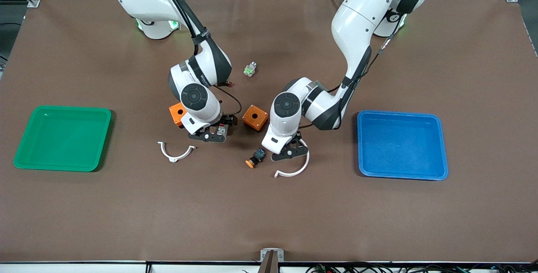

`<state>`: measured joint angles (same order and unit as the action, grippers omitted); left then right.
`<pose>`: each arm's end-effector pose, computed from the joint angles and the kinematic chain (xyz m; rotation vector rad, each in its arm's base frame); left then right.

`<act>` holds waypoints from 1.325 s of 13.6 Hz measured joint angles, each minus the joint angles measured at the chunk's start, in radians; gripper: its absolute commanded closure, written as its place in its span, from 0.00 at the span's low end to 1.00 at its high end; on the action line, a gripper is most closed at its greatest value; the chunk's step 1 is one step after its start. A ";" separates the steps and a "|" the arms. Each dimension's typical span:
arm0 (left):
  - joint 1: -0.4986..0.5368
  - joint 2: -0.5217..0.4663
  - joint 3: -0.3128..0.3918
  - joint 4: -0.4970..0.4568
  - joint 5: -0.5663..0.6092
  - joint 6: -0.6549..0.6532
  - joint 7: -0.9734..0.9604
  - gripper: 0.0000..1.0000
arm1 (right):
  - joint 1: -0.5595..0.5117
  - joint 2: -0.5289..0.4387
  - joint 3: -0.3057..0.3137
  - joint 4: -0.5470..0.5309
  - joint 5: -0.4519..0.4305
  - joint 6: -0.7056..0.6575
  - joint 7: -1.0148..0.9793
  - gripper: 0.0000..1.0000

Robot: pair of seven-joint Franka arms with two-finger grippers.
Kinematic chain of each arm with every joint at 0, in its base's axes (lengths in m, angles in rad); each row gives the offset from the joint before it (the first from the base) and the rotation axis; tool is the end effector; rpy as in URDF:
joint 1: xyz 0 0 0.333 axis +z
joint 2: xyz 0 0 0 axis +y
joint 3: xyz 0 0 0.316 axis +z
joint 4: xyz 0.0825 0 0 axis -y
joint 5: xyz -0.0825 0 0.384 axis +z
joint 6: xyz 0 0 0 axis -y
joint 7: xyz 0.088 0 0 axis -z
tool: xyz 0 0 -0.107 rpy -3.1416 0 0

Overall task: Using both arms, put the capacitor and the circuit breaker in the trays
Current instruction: 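Close the left gripper on the capacitor while the right gripper grasps the breaker, then carry the capacitor to the blue tray while the right gripper carries the breaker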

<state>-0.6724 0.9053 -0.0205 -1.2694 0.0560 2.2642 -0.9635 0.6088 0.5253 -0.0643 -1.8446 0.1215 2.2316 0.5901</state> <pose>0.5880 -0.4810 0.2145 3.0692 0.3783 0.1268 0.5354 0.3310 0.2299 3.1034 -0.1869 -0.2272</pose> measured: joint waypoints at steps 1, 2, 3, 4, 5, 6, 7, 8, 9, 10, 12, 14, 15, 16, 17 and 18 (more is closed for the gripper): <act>0.007 -0.015 0.018 0.008 0.000 -0.003 0.000 1.00 | 0.000 0.003 0.000 0.000 0.000 0.001 0.000 0.15; 0.022 -0.038 0.032 0.013 0.000 -0.016 0.000 1.00 | 0.000 0.005 0.000 0.000 0.000 0.003 0.000 0.22; 0.052 -0.070 0.040 0.016 0.000 -0.040 0.000 1.00 | 0.000 0.005 0.000 0.000 0.000 0.003 0.000 0.29; 0.092 -0.109 0.041 0.016 0.002 -0.076 0.002 1.00 | 0.000 0.005 0.000 0.000 0.000 0.003 0.000 0.36; 0.135 -0.151 0.041 0.014 0.003 -0.120 0.012 1.00 | 0.000 0.005 0.000 0.000 0.000 0.004 0.000 0.43; 0.175 -0.192 0.041 0.005 0.003 -0.160 0.025 1.00 | 0.000 0.005 0.000 0.000 0.000 0.004 -0.001 0.53; 0.212 -0.230 0.040 -0.013 0.004 -0.185 0.035 1.00 | 0.000 0.005 0.000 0.000 0.000 0.004 -0.001 0.61; 0.245 -0.263 0.041 -0.039 0.007 -0.196 0.039 1.00 | 0.000 0.005 0.000 0.001 0.000 0.004 -0.001 0.70; 0.276 -0.289 0.042 -0.068 0.017 -0.199 0.039 1.00 | 0.000 0.005 0.000 0.001 0.000 0.004 -0.001 0.75; 0.310 -0.310 0.041 -0.101 0.036 -0.200 0.045 1.00 | 0.000 0.005 0.000 0.001 0.000 0.004 -0.001 0.77; 0.389 -0.341 0.042 -0.168 0.066 -0.200 0.104 1.00 | 0.000 0.005 0.000 0.002 0.000 0.004 -0.001 0.77; 0.476 -0.358 0.041 -0.230 0.071 -0.199 0.178 1.00 | 0.000 0.005 -0.001 0.006 0.000 -0.001 -0.001 0.77; 0.512 -0.362 0.041 -0.260 0.071 -0.199 0.204 1.00 | -0.001 0.003 -0.004 0.011 0.000 -0.016 -0.001 0.77; 0.539 -0.365 0.040 -0.290 0.071 -0.199 0.219 1.00 | -0.002 -0.002 -0.008 0.025 0.000 -0.047 -0.001 0.77; 0.561 -0.366 0.039 -0.319 0.071 -0.197 0.222 1.00 | -0.007 -0.011 -0.014 0.047 0.000 -0.097 -0.001 0.77; 0.578 -0.369 0.038 -0.349 0.071 -0.194 0.223 1.00 | -0.020 -0.027 -0.018 0.077 0.000 -0.163 -0.001 0.77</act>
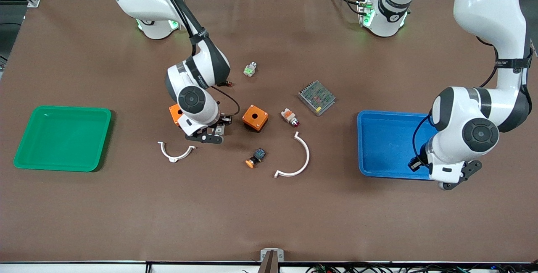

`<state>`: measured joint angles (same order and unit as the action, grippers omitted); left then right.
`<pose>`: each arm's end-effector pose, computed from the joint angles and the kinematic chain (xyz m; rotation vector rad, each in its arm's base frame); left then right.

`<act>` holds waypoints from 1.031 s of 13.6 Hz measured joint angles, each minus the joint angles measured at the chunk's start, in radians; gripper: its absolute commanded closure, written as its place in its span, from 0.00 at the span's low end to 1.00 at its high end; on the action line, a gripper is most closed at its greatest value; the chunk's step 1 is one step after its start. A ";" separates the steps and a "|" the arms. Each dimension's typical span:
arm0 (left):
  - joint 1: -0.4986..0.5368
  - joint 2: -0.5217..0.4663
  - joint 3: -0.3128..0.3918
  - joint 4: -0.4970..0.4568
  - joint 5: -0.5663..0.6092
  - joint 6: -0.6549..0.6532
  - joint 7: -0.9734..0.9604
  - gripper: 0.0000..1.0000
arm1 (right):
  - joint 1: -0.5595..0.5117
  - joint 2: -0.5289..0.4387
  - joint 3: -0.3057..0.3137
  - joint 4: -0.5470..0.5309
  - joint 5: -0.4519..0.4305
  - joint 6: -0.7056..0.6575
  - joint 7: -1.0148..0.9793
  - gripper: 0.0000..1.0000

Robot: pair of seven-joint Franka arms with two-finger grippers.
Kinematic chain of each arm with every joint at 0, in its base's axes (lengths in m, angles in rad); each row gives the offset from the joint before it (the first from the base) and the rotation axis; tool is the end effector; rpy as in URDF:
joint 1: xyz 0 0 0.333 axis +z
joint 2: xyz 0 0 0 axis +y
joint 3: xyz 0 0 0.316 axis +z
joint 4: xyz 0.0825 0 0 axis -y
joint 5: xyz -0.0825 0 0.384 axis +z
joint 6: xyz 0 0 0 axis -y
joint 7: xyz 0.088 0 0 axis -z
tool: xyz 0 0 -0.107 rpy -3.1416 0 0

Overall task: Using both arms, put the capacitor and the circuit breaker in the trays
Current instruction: 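Carry the capacitor to the blue tray while the right gripper carries the breaker, then lower and release the capacitor in the blue tray while the right gripper releases the breaker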

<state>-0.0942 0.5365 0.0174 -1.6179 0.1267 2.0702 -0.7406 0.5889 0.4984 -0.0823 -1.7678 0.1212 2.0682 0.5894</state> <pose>0.6757 -0.0468 0.3061 -2.8676 -0.8812 0.0458 0.5519 0.3177 0.2672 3.0683 -0.2229 -0.3057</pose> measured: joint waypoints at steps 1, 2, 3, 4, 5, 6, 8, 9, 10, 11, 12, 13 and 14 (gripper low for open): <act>0.013 -0.006 -0.001 -0.030 0.000 0.007 0.001 1.00 | -0.020 -0.020 -0.003 0.040 -0.001 -0.083 0.000 0.77; 0.021 -0.018 -0.003 -0.066 0.000 0.019 0.001 1.00 | -0.046 -0.042 -0.006 0.090 -0.003 -0.178 -0.002 0.77; 0.024 -0.035 -0.003 -0.110 0.000 0.043 0.001 1.00 | -0.077 -0.062 -0.009 0.146 -0.011 -0.277 -0.014 0.77; 0.030 -0.054 -0.003 -0.160 0.000 0.077 0.001 1.00 | -0.115 -0.079 -0.011 0.206 -0.028 -0.379 -0.041 0.77; 0.040 -0.074 -0.004 -0.210 0.000 0.114 0.004 1.00 | -0.158 -0.091 -0.013 0.260 -0.044 -0.473 -0.083 0.77; 0.054 -0.092 -0.005 -0.258 0.000 0.150 0.016 1.00 | -0.209 -0.100 -0.015 0.305 -0.054 -0.551 -0.140 0.77; 0.092 -0.118 -0.015 -0.335 0.000 0.219 0.038 1.00 | -0.325 -0.111 -0.020 0.349 -0.078 -0.630 -0.283 0.77; 0.109 -0.124 -0.025 -0.361 0.000 0.245 0.043 0.99 | -0.390 -0.112 -0.021 0.355 -0.096 -0.639 -0.371 0.77; 0.121 -0.128 -0.035 -0.379 0.000 0.267 0.044 0.99 | -0.455 -0.111 -0.022 0.355 -0.116 -0.638 -0.460 0.77; 0.128 -0.128 -0.044 -0.396 -0.002 0.291 0.044 0.99 | -0.523 -0.107 -0.023 0.355 -0.137 -0.633 -0.547 0.77; 0.130 -0.128 -0.050 -0.414 -0.007 0.316 0.044 0.98 | -0.588 -0.102 -0.023 0.355 -0.151 -0.615 -0.629 0.77; 0.129 -0.128 -0.055 -0.431 -0.011 0.344 0.044 0.96 | -0.646 -0.096 -0.024 0.355 -0.161 -0.580 -0.704 0.77; 0.130 -0.128 -0.059 -0.446 -0.016 0.367 0.044 0.93 | -0.698 -0.089 -0.023 0.353 -0.173 -0.539 -0.772 0.77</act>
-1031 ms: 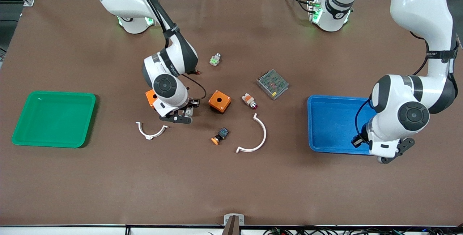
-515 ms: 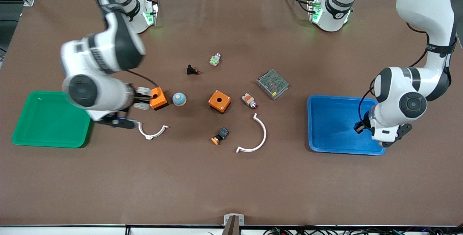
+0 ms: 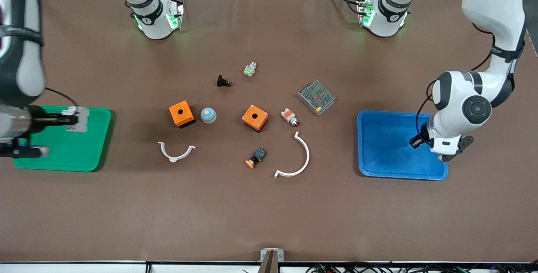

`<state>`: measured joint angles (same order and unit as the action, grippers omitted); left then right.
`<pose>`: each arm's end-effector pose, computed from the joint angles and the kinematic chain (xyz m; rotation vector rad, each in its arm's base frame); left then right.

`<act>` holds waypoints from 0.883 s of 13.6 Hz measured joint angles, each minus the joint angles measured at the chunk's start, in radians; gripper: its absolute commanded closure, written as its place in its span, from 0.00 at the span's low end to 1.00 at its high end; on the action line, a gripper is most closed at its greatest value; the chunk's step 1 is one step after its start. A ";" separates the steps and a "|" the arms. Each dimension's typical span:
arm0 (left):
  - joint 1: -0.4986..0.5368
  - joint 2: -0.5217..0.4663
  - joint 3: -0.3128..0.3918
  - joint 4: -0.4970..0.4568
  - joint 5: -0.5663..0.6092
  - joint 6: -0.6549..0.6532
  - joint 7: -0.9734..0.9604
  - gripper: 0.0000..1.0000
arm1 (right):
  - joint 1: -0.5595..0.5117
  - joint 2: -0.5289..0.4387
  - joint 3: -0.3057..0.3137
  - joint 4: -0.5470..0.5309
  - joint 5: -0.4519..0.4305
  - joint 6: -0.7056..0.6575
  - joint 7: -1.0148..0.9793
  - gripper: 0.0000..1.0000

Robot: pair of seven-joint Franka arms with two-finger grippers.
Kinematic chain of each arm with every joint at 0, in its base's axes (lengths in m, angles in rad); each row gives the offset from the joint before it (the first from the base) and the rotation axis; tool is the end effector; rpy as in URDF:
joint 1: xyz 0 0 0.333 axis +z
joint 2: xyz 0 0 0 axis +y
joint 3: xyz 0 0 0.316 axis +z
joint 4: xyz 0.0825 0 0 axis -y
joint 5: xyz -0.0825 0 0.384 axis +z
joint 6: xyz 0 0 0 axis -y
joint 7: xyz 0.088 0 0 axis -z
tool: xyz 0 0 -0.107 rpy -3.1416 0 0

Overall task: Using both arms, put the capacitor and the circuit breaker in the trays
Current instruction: 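Lower and release the capacitor in the blue tray while the right gripper releases the breaker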

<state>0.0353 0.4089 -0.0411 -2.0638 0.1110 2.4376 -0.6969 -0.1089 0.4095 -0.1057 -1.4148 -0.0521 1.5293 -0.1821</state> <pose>0.5884 -0.0029 0.2302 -2.9378 -0.9222 0.0207 0.6329 -0.1332 0.4472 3.0698 -0.0376 -0.4728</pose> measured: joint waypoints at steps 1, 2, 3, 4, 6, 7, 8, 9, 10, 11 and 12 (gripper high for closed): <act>0.000 0.001 -0.006 -0.010 -0.007 0.012 0.000 0.84 | -0.047 0.010 0.000 -0.002 -0.013 0.039 -0.062 0.77; 0.000 0.002 -0.014 -0.014 -0.016 0.016 0.000 0.70 | -0.087 0.024 0.001 -0.007 -0.018 0.080 -0.117 0.77; 0.000 0.003 -0.022 -0.015 -0.020 0.017 0.000 0.54 | -0.122 0.041 0.001 -0.014 -0.021 0.123 -0.164 0.77; 0.000 0.003 -0.028 -0.015 -0.021 0.018 0.000 0.40 | -0.153 0.061 0.001 -0.025 -0.022 0.170 -0.204 0.77; 0.000 0.004 -0.033 -0.015 -0.022 0.019 0.000 0.19 | -0.196 0.094 0.002 -0.067 -0.024 0.289 -0.242 0.76; 0.000 0.005 -0.033 -0.015 -0.022 0.019 0.000 0.00 | -0.211 0.109 0.002 -0.093 -0.025 0.351 -0.249 0.76; 0.000 0.005 -0.033 -0.015 -0.022 0.020 0.000 0.00 | -0.224 0.125 0.002 -0.114 -0.025 0.406 -0.259 0.76; 0.000 0.005 -0.033 -0.014 -0.022 0.021 0.000 0.00 | -0.233 0.142 0.003 -0.129 -0.026 0.450 -0.265 0.76; 0.000 0.005 -0.033 -0.012 -0.022 0.022 0.000 0.00 | -0.239 0.161 0.003 -0.136 -0.026 0.483 -0.267 0.76; 0.000 0.002 -0.033 -0.007 -0.022 0.024 0.000 0.00 | -0.241 0.178 0.003 -0.140 -0.026 0.508 -0.267 0.76; 0.000 -0.004 -0.036 0.005 -0.022 0.026 0.003 0.00 | -0.242 0.192 0.003 -0.141 -0.026 0.530 -0.267 0.76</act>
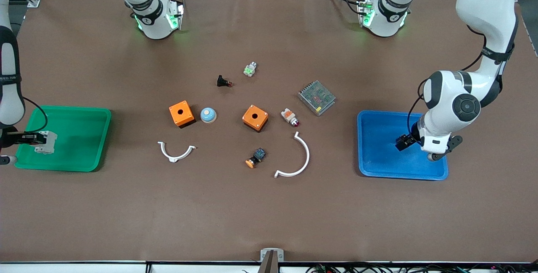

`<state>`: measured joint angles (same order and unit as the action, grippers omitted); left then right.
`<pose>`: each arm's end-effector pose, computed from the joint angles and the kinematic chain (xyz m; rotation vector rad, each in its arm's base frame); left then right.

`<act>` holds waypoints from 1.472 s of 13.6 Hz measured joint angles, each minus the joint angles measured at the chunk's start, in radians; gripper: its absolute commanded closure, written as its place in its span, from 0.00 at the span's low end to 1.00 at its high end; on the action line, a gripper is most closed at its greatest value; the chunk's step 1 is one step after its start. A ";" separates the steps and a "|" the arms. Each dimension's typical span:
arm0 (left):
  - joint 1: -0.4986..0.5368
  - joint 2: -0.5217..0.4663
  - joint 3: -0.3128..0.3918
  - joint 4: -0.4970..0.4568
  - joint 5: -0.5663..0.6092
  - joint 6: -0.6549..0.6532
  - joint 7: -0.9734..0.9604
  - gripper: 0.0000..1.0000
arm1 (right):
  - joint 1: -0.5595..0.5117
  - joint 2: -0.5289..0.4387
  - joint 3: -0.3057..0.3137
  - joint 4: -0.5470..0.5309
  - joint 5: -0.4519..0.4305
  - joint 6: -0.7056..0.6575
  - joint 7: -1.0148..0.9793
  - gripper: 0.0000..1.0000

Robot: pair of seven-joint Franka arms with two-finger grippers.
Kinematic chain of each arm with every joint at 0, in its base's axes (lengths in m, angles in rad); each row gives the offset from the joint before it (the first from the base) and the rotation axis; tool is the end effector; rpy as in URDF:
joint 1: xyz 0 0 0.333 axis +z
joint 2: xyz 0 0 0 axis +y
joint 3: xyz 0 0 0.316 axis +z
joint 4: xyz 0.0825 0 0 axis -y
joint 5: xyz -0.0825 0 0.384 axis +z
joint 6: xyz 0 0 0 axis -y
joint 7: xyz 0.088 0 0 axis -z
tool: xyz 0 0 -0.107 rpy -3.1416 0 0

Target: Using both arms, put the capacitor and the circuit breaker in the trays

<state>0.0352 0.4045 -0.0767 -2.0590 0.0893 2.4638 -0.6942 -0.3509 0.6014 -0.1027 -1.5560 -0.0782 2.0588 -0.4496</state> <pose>0.5930 -0.0240 0.2374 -2.9838 -0.9057 -0.0179 0.6223 -0.2970 0.2900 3.0614 0.0783 -0.2171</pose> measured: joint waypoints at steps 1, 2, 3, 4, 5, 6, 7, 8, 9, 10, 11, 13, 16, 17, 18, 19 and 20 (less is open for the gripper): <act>0.000 -0.013 -0.004 0.017 0.000 -0.010 0.010 0.00 | 0.000 0.014 0.000 -0.001 0.000 0.026 0.003 0.76; 0.000 -0.030 -0.012 0.042 0.000 -0.044 0.023 0.00 | -0.003 0.028 0.000 -0.002 0.000 0.052 0.008 0.76; 0.000 -0.049 -0.021 0.077 0.000 -0.099 0.030 0.00 | -0.006 0.042 0.000 -0.003 0.000 0.067 0.012 0.76; -0.001 -0.070 -0.028 0.131 0.000 -0.174 0.033 0.00 | -0.011 0.054 0.000 -0.004 0.000 0.073 0.014 0.76; -0.003 -0.087 -0.031 0.193 0.000 -0.247 0.045 0.00 | -0.014 0.062 0.000 -0.006 0.000 0.077 0.018 0.76; -0.003 -0.098 -0.030 0.258 0.000 -0.312 0.074 0.00 | -0.015 0.066 0.000 -0.009 0.000 0.082 0.028 0.76; -0.002 -0.105 -0.030 0.313 0.000 -0.360 0.120 0.00 | -0.015 0.068 0.000 -0.013 0.000 0.088 0.036 0.76; -0.002 -0.109 -0.029 0.355 0.000 -0.391 0.173 0.00 | -0.015 0.068 0.000 -0.015 0.000 0.089 0.045 0.75; -0.001 -0.111 -0.026 0.384 0.000 -0.409 0.227 0.00 | -0.015 0.068 0.000 -0.016 0.000 0.089 0.055 0.74; 0.001 -0.113 -0.023 0.410 0.000 -0.418 0.288 0.00 | -0.015 0.068 0.000 -0.017 0.000 0.090 0.065 0.74; 0.004 -0.116 -0.019 0.443 0.000 -0.436 0.356 0.00 | -0.015 0.068 0.001 -0.021 0.000 0.092 0.070 0.72; 0.017 -0.134 -0.012 0.521 0.000 -0.511 0.481 0.00 | -0.015 0.068 0.002 -0.033 0.000 0.101 0.074 0.57; 0.048 -0.190 -0.010 0.597 0.000 -0.595 0.577 0.00 | -0.019 0.067 0.002 -0.045 0.000 0.117 0.078 0.00; 0.056 -0.215 -0.010 0.607 0.000 -0.614 0.606 0.00 | -0.020 0.066 0.002 -0.044 0.000 0.117 0.079 0.00; 0.060 -0.240 -0.010 0.611 0.000 -0.642 0.625 0.00 | -0.020 0.062 0.002 -0.043 0.000 0.118 0.079 0.00; 0.060 -0.263 -0.011 0.612 0.000 -0.669 0.633 0.00 | -0.020 0.052 0.005 -0.038 0.000 0.116 0.079 0.00; 0.059 -0.283 -0.014 0.613 0.000 -0.693 0.635 0.00 | -0.018 0.030 0.011 -0.031 0.000 0.098 0.079 0.00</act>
<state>0.0940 0.1211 -0.0903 -1.4460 0.0895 1.7705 -0.0596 -0.3689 0.6316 -0.0917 -1.5865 -0.0782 2.1567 -0.3709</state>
